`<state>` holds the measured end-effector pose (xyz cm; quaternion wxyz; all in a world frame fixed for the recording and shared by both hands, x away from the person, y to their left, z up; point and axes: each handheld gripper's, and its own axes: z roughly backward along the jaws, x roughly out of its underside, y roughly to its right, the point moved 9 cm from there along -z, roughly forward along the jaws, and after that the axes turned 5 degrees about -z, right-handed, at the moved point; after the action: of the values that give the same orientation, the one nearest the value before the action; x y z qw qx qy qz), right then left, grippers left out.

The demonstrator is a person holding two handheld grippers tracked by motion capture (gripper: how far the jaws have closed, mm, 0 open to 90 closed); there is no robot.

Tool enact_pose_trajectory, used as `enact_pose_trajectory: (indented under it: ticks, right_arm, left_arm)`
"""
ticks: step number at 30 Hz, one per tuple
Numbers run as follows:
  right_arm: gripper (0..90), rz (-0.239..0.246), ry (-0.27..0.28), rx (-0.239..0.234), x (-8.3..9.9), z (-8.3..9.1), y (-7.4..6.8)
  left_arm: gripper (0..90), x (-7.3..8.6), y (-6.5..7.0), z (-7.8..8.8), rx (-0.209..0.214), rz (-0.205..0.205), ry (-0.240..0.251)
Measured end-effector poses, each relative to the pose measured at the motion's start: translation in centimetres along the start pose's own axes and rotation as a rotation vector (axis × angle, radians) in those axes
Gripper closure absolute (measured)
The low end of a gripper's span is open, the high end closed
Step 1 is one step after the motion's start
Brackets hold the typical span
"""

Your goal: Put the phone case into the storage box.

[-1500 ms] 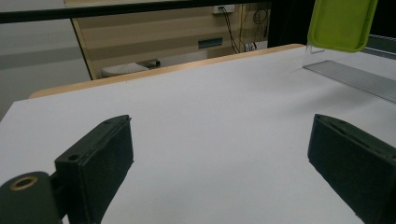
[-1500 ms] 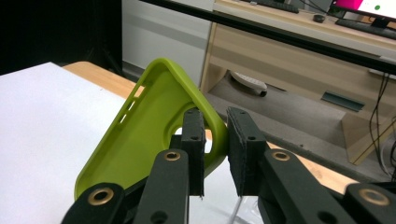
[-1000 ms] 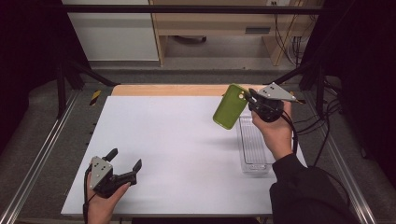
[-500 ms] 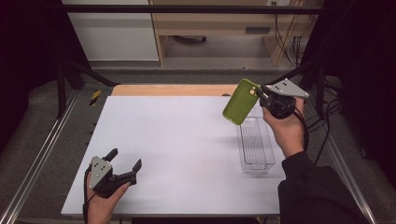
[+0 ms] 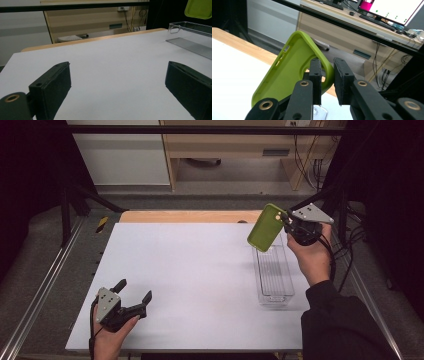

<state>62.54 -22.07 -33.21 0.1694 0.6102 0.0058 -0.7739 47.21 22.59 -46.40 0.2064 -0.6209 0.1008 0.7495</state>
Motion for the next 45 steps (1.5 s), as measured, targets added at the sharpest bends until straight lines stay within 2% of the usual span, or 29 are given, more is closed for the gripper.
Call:
enact_pose_trajectory:
  ticks: [14, 45]
  right_arm:
    - [78.0, 0.033, -0.019, 0.055, 0.7, -1.2, 1.0]
    - [78.0, 0.058, -0.061, 0.077, 2.5, -2.2, 1.7]
  left_arm:
    - [6.2, 0.0, 0.0, 0.0, 0.001, 0.0, 0.002]
    - [6.5, 0.0, 0.2, 0.0, 0.004, -0.005, 0.0]
